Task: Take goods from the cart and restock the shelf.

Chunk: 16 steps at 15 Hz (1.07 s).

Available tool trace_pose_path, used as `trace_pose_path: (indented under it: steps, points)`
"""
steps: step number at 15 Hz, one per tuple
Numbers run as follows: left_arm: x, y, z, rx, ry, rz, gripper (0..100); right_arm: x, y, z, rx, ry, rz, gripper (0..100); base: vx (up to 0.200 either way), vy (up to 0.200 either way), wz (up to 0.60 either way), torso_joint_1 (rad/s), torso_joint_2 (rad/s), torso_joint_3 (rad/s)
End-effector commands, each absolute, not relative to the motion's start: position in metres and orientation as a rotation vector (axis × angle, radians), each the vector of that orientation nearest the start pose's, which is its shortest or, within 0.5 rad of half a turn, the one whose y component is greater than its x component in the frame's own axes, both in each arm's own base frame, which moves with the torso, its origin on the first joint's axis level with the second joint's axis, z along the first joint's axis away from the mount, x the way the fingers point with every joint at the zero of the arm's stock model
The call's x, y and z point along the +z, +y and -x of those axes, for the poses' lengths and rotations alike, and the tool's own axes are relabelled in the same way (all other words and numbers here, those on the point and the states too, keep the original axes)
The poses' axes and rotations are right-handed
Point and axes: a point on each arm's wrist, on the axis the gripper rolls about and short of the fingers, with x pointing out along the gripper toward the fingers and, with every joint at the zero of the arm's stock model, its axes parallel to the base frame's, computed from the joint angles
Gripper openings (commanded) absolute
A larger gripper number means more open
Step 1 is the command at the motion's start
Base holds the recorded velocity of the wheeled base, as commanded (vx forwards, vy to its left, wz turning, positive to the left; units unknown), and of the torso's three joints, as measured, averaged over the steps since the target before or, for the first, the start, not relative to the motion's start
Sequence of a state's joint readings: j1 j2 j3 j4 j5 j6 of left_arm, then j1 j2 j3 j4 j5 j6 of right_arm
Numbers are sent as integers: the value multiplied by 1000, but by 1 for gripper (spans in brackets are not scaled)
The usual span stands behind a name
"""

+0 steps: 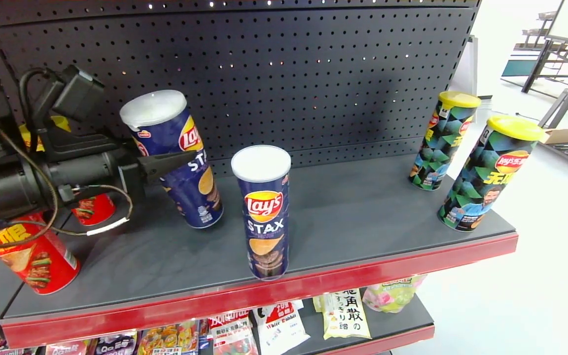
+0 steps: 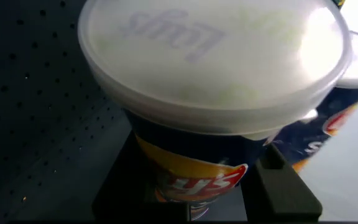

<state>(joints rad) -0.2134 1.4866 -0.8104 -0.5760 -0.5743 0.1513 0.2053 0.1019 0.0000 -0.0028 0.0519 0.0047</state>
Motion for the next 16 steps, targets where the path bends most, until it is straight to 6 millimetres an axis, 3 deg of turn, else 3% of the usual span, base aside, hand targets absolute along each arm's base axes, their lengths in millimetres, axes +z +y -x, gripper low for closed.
trace_pose_path:
  steps: [1,7,16]
  points:
    - [226,-75,-270,-804,90,-118,0,78,-2,15,257,102,3,100,0,0,0,0,0,0]
    - [216,-107,-306,-876,89,-118,0,78,-2,15,257,102,3,100,0,0,0,0,0,0]
    - [198,-126,-340,-902,89,-119,0,78,-2,15,257,102,3,100,0,0,0,0,0,0]
